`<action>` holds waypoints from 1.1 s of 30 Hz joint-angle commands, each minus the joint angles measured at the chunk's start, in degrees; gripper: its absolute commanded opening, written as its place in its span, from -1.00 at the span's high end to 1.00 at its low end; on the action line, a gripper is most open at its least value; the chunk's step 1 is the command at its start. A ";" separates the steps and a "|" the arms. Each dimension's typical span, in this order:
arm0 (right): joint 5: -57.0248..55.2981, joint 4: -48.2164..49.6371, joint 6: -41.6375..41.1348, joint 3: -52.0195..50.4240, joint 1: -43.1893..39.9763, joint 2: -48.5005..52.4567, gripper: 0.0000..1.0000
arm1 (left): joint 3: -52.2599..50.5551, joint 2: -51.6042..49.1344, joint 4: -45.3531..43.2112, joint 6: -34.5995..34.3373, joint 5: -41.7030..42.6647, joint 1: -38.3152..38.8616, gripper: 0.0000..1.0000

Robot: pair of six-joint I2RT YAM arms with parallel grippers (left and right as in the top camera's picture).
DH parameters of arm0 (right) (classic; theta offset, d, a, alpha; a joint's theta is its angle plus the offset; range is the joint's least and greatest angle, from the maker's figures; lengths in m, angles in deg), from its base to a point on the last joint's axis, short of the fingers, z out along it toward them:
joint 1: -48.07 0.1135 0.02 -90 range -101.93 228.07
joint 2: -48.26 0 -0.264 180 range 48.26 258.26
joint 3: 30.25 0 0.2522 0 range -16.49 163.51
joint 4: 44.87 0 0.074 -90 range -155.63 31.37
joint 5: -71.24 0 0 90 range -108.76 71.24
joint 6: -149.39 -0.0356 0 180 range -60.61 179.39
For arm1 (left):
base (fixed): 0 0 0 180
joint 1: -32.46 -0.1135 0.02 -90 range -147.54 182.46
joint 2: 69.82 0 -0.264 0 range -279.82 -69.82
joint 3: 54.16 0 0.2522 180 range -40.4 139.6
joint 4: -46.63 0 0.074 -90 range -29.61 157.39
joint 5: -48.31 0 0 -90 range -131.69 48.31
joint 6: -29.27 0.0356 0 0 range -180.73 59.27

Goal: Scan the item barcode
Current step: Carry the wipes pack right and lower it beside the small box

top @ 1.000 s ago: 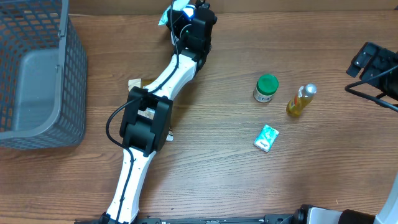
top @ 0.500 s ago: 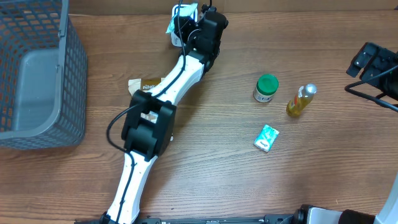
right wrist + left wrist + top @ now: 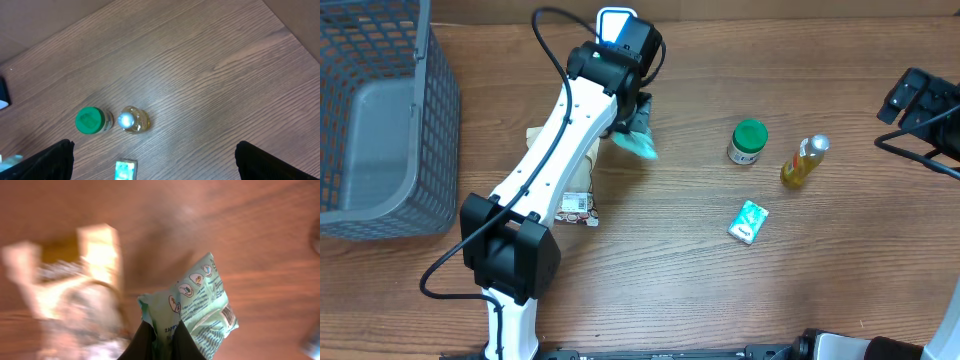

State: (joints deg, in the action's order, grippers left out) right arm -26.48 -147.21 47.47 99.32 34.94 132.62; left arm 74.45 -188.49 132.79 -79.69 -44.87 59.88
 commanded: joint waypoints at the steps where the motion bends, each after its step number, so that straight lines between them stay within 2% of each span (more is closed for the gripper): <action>1: -0.13 0.17 0.22 0.09 -0.13 -0.07 -1.00 | -4.59 -1.11 -0.81 -6.73 10.45 1.97 0.91; 8: -0.13 0.17 0.22 0.09 -0.13 -0.07 -1.00 | -15.26 -1.11 -8.76 -11.13 12.94 6.67 0.88; 11: -0.13 0.17 0.22 0.09 -0.13 -0.07 -1.00 | -17.79 -1.14 -12.87 -11.10 16.96 8.59 0.64; 15: -0.13 0.17 0.22 0.09 -0.13 -0.07 -1.00 | -19.34 -1.14 -15.74 -11.10 17.62 11.45 0.16; 20: -0.13 0.15 0.22 0.09 -0.13 -0.07 -1.00 | -19.34 -1.14 -15.54 -10.78 11.76 13.53 0.02; 21: -0.13 0.17 0.22 0.09 -0.13 -0.07 -1.00 | -19.34 -1.14 -15.21 -10.84 6.91 13.66 0.02; 25: -0.13 0.15 0.22 0.09 -0.13 -0.07 -1.00 | -19.34 -1.14 -15.23 -11.06 -0.90 13.42 0.15; 29: -0.13 0.17 0.22 0.09 -0.13 -0.07 -1.00 | -19.34 -1.14 -15.85 -13.33 -5.42 12.68 0.20; 33: -0.13 0.15 0.22 0.09 -0.13 -0.07 -1.00 | -19.54 -1.42 -16.22 -16.72 -7.78 11.96 0.37</action>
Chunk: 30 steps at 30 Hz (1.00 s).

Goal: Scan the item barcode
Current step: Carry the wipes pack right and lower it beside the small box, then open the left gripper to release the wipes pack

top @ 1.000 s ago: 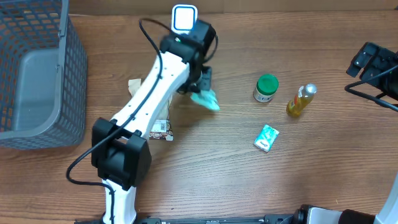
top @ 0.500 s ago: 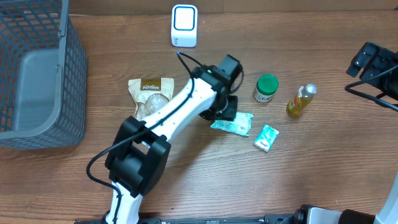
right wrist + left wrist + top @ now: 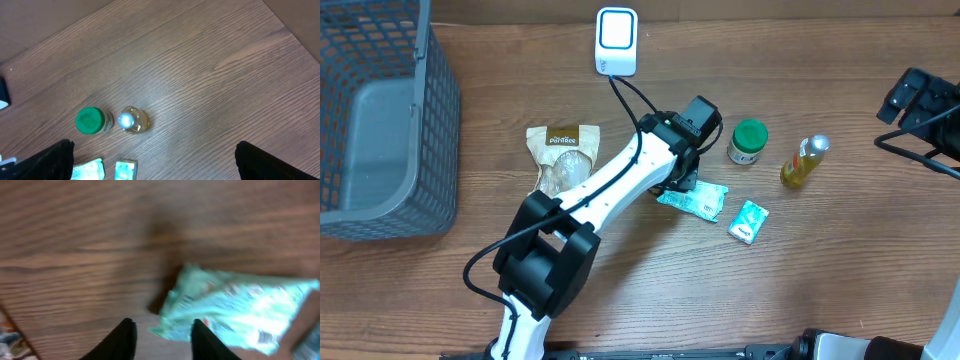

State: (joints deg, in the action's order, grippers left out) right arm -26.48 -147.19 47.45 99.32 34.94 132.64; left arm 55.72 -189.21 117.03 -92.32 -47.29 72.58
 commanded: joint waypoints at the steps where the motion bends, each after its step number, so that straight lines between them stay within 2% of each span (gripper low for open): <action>1: -0.13 0.15 0.24 0.09 -0.13 -0.09 -1.00 | -0.83 -0.98 -0.66 -4.79 -5.33 -0.81 0.40; 7: -0.13 0.13 0.24 0.09 -0.13 -0.09 -1.00 | -0.92 -4.22 -1.44 -4.83 -5.31 -0.76 0.39; 10: -0.13 0.15 0.24 0.09 -0.13 -0.09 -1.00 | -0.92 -6.14 -1.16 -4.42 -3.04 -0.74 0.48; 14: -0.13 0.15 0.24 0.09 -0.13 -0.09 -1.00 | -0.92 -6.86 -0.33 1.07 7.67 -0.72 0.73; 17: -0.13 0.15 0.24 0.09 -0.13 -0.09 -1.00 | -0.85 -6.47 0.79 5.27 18.82 -0.72 0.69; 21: -0.13 0.13 0.24 0.09 -0.13 -0.09 -1.00 | -0.70 -6.47 5.22 10.38 29.05 -0.85 0.62; 23: -0.15 0.13 0.24 0.09 -0.13 -0.09 -1.00 | -0.31 -6.47 7.67 11.91 28.76 -1.20 0.66; 30: -0.13 0.15 0.24 0.09 -0.13 -0.09 -1.00 | 6.10 -6.29 19.39 12.33 20.06 -6.58 0.78</action>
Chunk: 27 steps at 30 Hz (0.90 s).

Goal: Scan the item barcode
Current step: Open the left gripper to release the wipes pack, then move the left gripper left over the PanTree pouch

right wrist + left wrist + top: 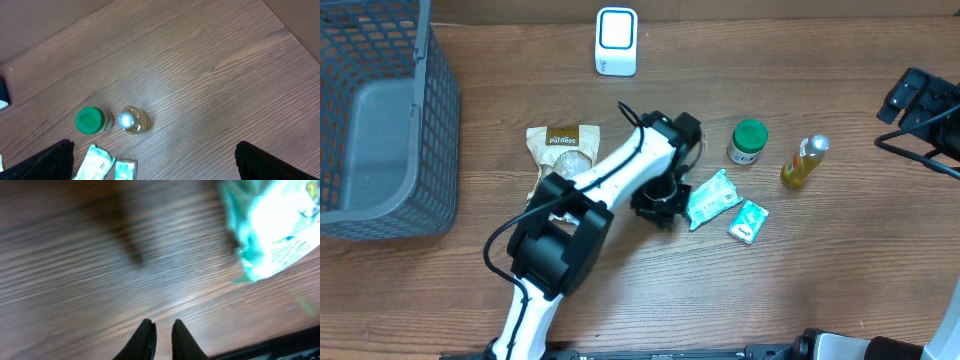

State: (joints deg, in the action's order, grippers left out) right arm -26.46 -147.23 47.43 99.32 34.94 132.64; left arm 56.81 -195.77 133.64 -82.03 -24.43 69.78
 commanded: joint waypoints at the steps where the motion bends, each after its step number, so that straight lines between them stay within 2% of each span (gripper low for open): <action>1: -0.15 0.20 0.26 0.09 -0.13 -0.09 -1.00 | 6.10 0.48 3.82 2.08 -3.28 -4.79 0.78; 10: -0.15 0.20 0.26 0.09 -0.13 -0.09 -1.00 | 9.16 5.97 9.25 1.99 -12.28 -14.32 0.79; 16: -0.15 0.20 0.26 0.09 -0.13 -0.09 -1.00 | 9.14 9.62 13.20 -0.94 -20.68 -21.97 0.78; 19: -0.15 0.17 0.26 0.09 -0.13 -0.09 -1.00 | 9.05 9.84 13.68 -2.10 -21.88 -25.59 0.72; 25: -0.15 0.20 0.26 0.09 -0.13 -0.09 -1.00 | 7.26 9.81 13.70 -2.05 -21.77 -30.36 0.40; 26: -0.15 0.20 0.26 0.09 -0.13 -0.09 -1.00 | 6.80 9.81 13.14 -2.05 -22.08 -30.84 0.16; 27: -0.15 0.17 0.26 0.09 -0.13 -0.09 -1.00 | 6.29 9.81 12.39 -2.05 -22.60 -31.34 -0.23</action>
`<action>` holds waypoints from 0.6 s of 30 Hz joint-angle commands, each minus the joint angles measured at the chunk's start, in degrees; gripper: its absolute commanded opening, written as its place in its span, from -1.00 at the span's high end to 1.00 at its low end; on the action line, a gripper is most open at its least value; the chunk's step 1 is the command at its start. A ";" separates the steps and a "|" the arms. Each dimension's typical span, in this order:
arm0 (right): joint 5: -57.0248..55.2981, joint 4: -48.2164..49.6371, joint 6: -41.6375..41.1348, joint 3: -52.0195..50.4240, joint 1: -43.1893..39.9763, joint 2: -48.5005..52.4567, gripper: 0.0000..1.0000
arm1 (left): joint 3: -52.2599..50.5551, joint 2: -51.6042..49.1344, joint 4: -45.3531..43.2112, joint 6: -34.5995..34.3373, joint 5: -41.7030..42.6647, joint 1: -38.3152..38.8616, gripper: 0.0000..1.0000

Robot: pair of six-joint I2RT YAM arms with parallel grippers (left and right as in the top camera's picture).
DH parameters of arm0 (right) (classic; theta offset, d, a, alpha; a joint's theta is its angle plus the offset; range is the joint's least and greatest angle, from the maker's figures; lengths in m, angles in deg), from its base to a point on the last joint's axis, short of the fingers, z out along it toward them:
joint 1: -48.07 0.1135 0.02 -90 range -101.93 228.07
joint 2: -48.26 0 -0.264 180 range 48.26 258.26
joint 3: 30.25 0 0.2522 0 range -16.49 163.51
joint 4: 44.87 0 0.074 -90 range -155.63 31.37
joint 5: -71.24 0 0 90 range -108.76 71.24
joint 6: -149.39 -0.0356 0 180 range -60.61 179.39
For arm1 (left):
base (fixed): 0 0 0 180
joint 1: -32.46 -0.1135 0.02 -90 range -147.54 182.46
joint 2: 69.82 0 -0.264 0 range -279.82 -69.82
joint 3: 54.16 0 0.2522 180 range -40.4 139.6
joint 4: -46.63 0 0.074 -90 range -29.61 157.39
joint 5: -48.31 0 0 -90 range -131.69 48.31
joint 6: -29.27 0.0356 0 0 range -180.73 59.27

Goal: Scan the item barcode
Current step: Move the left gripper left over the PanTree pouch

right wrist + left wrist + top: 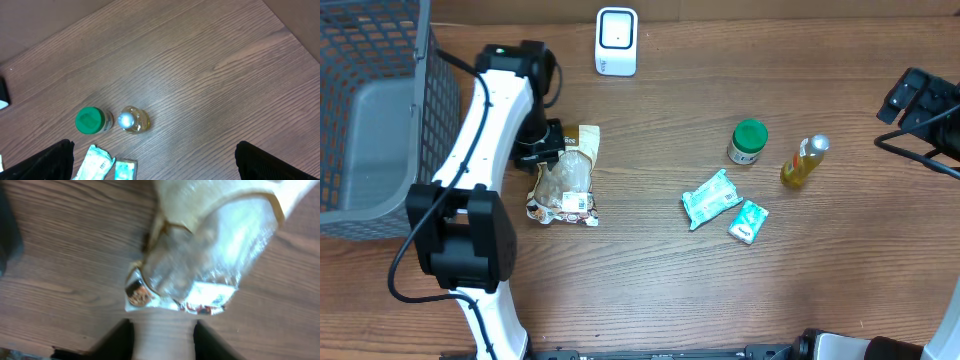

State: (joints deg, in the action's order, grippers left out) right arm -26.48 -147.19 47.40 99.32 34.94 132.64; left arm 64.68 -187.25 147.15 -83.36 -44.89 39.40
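A tan and clear snack bag [563, 172] lies on the table left of centre. My left gripper [548, 146] hangs open over its top end. In the left wrist view the bag [210, 245] fills the frame, its printed lower edge just ahead of my open left gripper [162, 332]. The white scanner [617, 41] stands at the back edge. A green packet [712, 197] lies flat near the middle and also shows as a green packet [95, 162] in the right wrist view. My right gripper [152, 147] is wide open, high over the table at the far right.
A grey basket [375, 120] fills the left side. A green-lidded jar [748, 140], a yellow bottle [804, 160] and a small green box [748, 221] stand right of the middle. The right arm [925, 105] sits at the right edge.
My left gripper was shut beside the green packet in the middle of the table. It now stands open at the left over the snack bag. The packet lies where it was.
My left gripper held the green packet up near the scanner. Then it was open with the packet lying on the table by the jar. Then it was shut beside the packet, which had turned. Now it is open over the snack bag. The right arm never moved.
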 commanded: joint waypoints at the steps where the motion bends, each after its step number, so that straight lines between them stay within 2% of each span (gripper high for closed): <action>1: -0.13 0.13 0.28 0.09 -0.13 -0.09 -1.00 | -2.14 1.29 -1.70 -0.72 -2.64 -1.38 -0.51; 2: -0.13 0.15 0.28 0.09 -0.13 -0.09 -1.00 | -2.69 1.29 -2.40 -0.72 -2.93 -1.66 -0.61; 7: -0.13 0.15 0.28 0.09 -0.13 -0.09 -1.00 | -6.23 1.29 -7.93 1.99 -3.08 -2.16 -0.62; 15: -0.13 0.15 0.28 0.09 -0.13 -0.09 -1.00 | -14.58 1.25 -21.94 3.41 -3.15 -2.19 -0.61; 18: -0.13 0.13 0.28 0.09 -0.13 -0.09 -1.00 | -16.61 1.20 -24.17 3.39 -1.14 -2.19 -0.54</action>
State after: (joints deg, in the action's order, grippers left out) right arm -26.48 -147.19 47.45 99.32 34.94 132.66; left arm 49.79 -187.22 123.68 -81.33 -47.25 37.57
